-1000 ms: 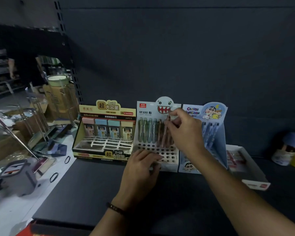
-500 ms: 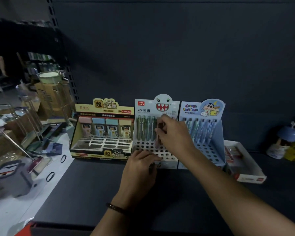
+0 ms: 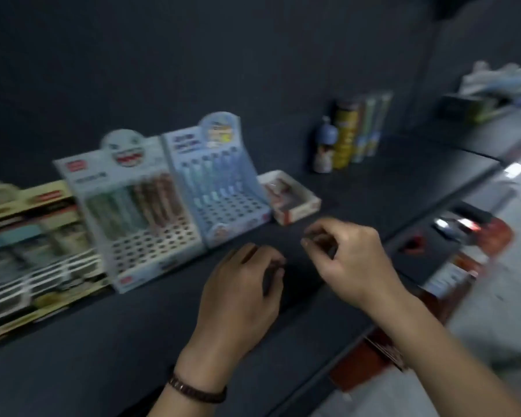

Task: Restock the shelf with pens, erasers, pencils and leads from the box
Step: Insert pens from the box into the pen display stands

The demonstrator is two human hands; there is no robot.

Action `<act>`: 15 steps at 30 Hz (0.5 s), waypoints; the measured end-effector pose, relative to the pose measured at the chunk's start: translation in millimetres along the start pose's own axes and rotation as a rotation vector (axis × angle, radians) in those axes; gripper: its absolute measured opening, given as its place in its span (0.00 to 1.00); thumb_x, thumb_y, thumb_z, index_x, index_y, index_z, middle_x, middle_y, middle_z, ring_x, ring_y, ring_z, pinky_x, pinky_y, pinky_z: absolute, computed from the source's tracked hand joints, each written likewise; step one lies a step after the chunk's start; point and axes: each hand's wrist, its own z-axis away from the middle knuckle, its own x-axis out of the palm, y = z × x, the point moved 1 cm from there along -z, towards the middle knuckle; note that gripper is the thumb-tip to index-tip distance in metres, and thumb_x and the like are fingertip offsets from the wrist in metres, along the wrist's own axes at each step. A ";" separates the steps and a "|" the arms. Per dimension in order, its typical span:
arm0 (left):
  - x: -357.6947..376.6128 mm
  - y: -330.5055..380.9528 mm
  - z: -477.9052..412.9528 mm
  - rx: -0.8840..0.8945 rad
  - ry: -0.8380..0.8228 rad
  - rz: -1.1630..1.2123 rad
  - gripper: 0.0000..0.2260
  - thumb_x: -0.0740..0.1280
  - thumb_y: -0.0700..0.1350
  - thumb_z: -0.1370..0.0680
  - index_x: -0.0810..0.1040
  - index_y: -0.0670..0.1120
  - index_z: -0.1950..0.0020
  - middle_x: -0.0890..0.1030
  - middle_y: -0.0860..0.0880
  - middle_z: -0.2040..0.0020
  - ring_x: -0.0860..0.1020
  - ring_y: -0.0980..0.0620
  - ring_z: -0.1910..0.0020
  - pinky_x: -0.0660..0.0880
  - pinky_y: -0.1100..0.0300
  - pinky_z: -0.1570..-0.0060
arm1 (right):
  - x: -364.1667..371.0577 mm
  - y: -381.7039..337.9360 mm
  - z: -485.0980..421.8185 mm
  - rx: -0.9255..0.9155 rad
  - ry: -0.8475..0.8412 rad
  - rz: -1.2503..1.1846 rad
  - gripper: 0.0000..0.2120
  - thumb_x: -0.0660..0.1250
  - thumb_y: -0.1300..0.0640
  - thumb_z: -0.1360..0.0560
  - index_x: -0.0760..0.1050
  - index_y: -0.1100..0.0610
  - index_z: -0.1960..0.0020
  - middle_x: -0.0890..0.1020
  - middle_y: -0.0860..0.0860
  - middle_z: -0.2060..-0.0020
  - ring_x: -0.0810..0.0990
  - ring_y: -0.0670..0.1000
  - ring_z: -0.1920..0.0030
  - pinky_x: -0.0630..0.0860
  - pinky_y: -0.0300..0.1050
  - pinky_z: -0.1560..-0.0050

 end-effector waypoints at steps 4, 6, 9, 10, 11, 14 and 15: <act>71.4 84.2 -7.2 0.206 -0.173 0.040 0.03 0.67 0.51 0.19 0.78 0.58 0.46 0.78 0.58 0.51 0.79 0.54 0.53 0.79 0.52 0.59 | -60.7 87.1 84.0 0.241 -0.028 0.138 0.08 0.71 0.44 0.22 0.81 0.45 0.46 0.84 0.41 0.55 0.82 0.42 0.53 0.81 0.47 0.49; 119.6 131.5 -4.3 0.301 -0.274 0.040 0.03 0.66 0.53 0.19 0.77 0.58 0.46 0.79 0.58 0.52 0.78 0.53 0.53 0.79 0.52 0.58 | -92.3 133.5 128.5 0.390 -0.083 0.212 0.13 0.67 0.39 0.22 0.80 0.45 0.44 0.84 0.43 0.53 0.81 0.45 0.53 0.80 0.49 0.48; 199.9 206.3 11.8 0.413 -0.476 0.022 0.05 0.65 0.55 0.20 0.77 0.57 0.46 0.79 0.56 0.52 0.80 0.51 0.52 0.79 0.49 0.57 | -143.9 201.5 206.7 0.566 -0.112 0.243 0.14 0.66 0.40 0.22 0.81 0.48 0.45 0.84 0.47 0.53 0.82 0.52 0.52 0.78 0.49 0.50; 227.2 233.5 20.7 0.448 -0.542 0.028 0.05 0.66 0.54 0.20 0.78 0.57 0.46 0.79 0.55 0.52 0.80 0.50 0.52 0.80 0.49 0.57 | -162.2 225.1 238.4 0.637 -0.110 0.239 0.13 0.68 0.42 0.21 0.81 0.49 0.44 0.84 0.48 0.54 0.82 0.52 0.52 0.78 0.48 0.49; 254.9 260.9 30.2 0.480 -0.613 0.033 0.05 0.66 0.54 0.20 0.78 0.57 0.46 0.79 0.55 0.52 0.80 0.51 0.52 0.80 0.49 0.56 | -181.0 247.5 271.2 0.717 -0.104 0.232 0.12 0.69 0.44 0.20 0.81 0.50 0.42 0.84 0.48 0.53 0.82 0.52 0.51 0.78 0.49 0.48; 333.1 342.0 63.3 0.561 -0.822 0.049 0.05 0.67 0.55 0.19 0.78 0.57 0.46 0.79 0.56 0.52 0.80 0.52 0.51 0.80 0.51 0.53 | -232.0 309.7 374.3 0.981 -0.083 0.208 0.13 0.69 0.43 0.20 0.80 0.48 0.40 0.83 0.47 0.53 0.82 0.52 0.50 0.78 0.48 0.48; 357.9 367.0 74.5 0.588 -0.875 0.055 0.05 0.67 0.56 0.19 0.78 0.57 0.46 0.80 0.57 0.52 0.80 0.53 0.50 0.80 0.50 0.52 | -247.0 327.6 407.6 1.058 -0.069 0.194 0.13 0.69 0.43 0.20 0.80 0.48 0.41 0.83 0.49 0.52 0.82 0.53 0.48 0.78 0.47 0.49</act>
